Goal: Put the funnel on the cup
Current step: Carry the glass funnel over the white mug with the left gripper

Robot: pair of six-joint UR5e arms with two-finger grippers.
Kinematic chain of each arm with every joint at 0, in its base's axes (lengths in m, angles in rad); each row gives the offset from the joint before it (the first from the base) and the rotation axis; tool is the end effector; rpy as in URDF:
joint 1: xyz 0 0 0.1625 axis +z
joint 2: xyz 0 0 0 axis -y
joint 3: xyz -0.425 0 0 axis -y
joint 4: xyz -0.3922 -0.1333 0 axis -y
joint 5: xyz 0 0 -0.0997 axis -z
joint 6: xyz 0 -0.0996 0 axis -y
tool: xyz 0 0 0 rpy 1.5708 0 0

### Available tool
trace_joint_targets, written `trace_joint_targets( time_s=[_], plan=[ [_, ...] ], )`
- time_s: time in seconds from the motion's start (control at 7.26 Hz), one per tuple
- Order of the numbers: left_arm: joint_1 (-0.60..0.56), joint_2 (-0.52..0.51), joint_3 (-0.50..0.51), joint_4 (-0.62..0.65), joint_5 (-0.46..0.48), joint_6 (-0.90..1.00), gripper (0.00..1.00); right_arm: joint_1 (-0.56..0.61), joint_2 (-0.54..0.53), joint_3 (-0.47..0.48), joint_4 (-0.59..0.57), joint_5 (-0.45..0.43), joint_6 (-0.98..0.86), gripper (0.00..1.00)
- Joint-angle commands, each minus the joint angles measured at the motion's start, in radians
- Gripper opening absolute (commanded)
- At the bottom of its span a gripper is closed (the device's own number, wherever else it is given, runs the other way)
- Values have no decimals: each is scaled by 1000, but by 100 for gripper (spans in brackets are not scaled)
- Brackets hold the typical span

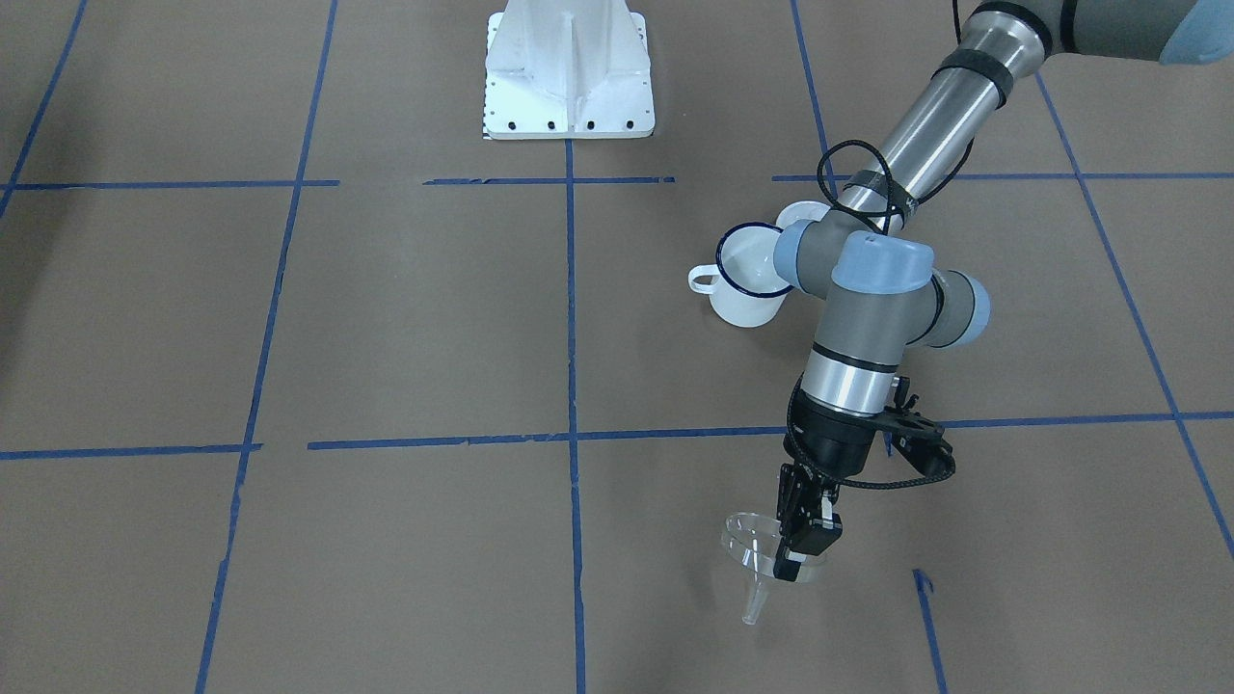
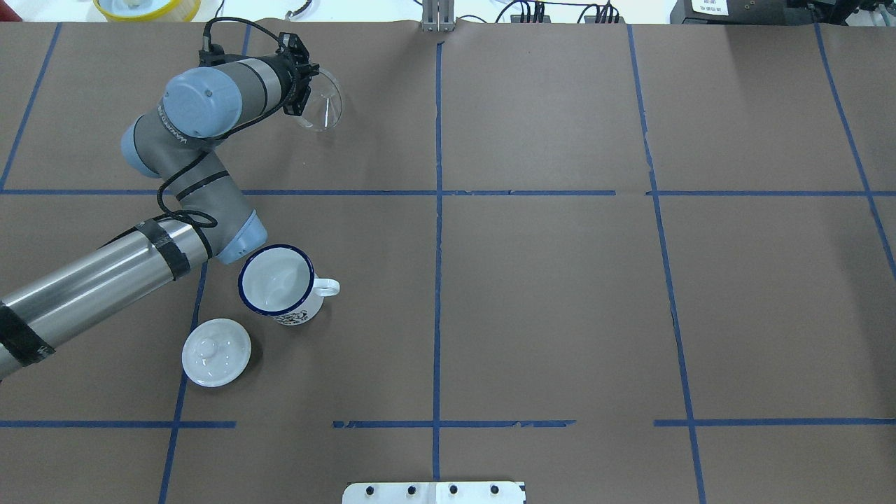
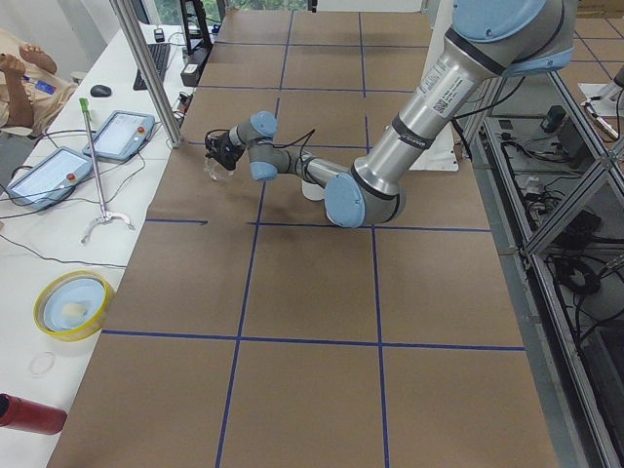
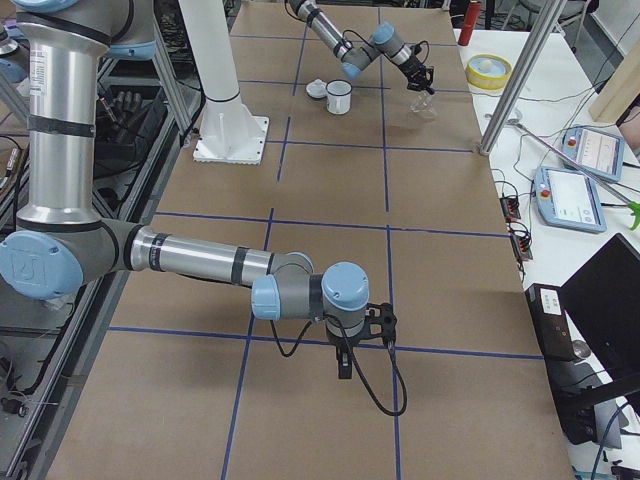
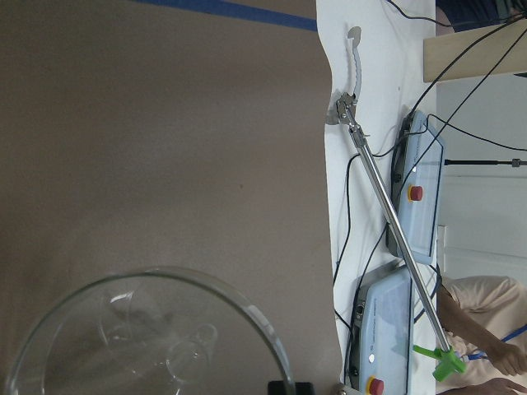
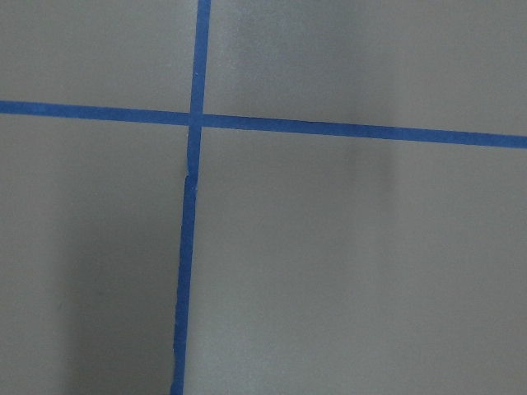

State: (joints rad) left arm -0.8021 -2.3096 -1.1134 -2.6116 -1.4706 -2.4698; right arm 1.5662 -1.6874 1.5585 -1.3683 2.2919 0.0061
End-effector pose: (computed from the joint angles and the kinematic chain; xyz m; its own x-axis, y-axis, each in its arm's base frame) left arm 0.4417 -0.6628 0.2955 -0.5061 -0.5969 -0.6225 0.6210 0.2487 -0.7433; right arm 0.0655 -0.4447 0.7023 0.7509 -0.0459 0.6589 0.0000 0.9976 0.0695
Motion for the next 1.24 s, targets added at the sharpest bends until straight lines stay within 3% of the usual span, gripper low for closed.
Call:
trace_joint_targets(
  time_s=[0.0,0.41,0.55,0.83,1.1],
  plan=[
    [-12,7,-237,282,-61,81,0,0,0,0,0,1,0,100],
    [-25,35,-610,858,-345,280,0,0,0,-2,0,1,0,100],
    [-23,33,-703,1040,-374,313,0,0,0,0,0,0,0,100],
    [-17,21,-752,1342,-477,409,0,0,0,0,0,1,0,100],
    [41,26,-779,1458,-505,423,0,0,0,-2,0,1,0,100]
  ],
)
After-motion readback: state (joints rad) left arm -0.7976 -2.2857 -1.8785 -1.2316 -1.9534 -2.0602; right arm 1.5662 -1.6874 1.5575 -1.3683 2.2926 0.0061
